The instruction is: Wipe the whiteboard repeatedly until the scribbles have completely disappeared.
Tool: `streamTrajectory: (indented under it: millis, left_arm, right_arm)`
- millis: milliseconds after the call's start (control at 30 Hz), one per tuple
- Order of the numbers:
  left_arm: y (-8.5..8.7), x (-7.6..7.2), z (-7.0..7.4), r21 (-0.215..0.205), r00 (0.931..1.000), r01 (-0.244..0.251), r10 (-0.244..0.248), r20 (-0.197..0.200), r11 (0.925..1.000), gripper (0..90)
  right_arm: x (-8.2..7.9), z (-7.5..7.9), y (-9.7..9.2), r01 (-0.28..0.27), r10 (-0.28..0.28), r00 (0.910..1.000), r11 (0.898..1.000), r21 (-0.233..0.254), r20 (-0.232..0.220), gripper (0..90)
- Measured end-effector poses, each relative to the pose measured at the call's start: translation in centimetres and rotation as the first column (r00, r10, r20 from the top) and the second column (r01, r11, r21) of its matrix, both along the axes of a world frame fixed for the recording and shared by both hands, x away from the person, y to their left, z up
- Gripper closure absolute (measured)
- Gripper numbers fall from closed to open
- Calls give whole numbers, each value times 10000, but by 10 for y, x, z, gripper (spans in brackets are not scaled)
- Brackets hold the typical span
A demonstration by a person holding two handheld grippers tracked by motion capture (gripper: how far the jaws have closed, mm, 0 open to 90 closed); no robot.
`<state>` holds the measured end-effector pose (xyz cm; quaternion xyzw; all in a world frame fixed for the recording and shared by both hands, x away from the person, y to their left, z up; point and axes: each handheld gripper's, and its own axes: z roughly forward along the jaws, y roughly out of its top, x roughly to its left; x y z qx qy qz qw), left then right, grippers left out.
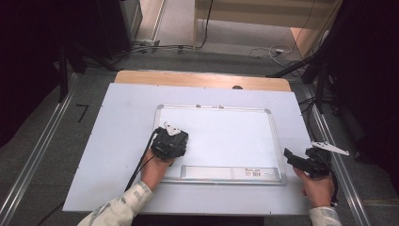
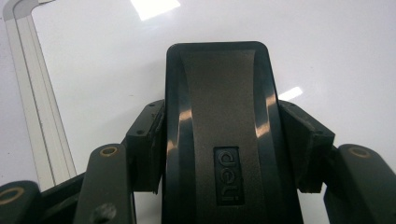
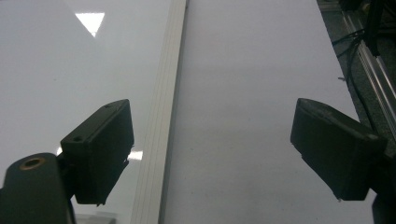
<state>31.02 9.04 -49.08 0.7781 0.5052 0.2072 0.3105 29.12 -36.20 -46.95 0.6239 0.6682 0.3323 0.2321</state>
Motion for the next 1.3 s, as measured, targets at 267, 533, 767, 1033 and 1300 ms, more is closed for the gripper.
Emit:
streamTrajectory:
  millis: [267, 533, 767, 1033, 1300]
  left_arm:
    - [-1, -1, 0, -47, 10000, -8, 8, -5, 10000, 409]
    - [-1, -2, 1, -180, 10000, 2, -2, -34, 9998, 409]
    - [5, -12, 27, -829, 9962, -193, 262, 831, 9964, 407]
    - [13, -29, 35, -976, 9919, -519, 626, 1101, 9939, 407]
    - [17, -40, 39, -1122, 9875, -871, 1006, 1212, 9899, 406]
  right_arm:
    - [1, 0, 0, -83, 83, 9999, 10000, -23, 58, 120]
    - [1, 0, -1, -53, 53, 10000, 10000, -4, 38, 121]
    - [1, 0, 0, -81, 81, 10000, 9999, -69, 35, 121]
    - [1, 0, 2, -104, 105, 9999, 9999, -97, 54, 121]
    - [2, 0, 1, -87, 88, 10000, 9999, -101, 43, 120]
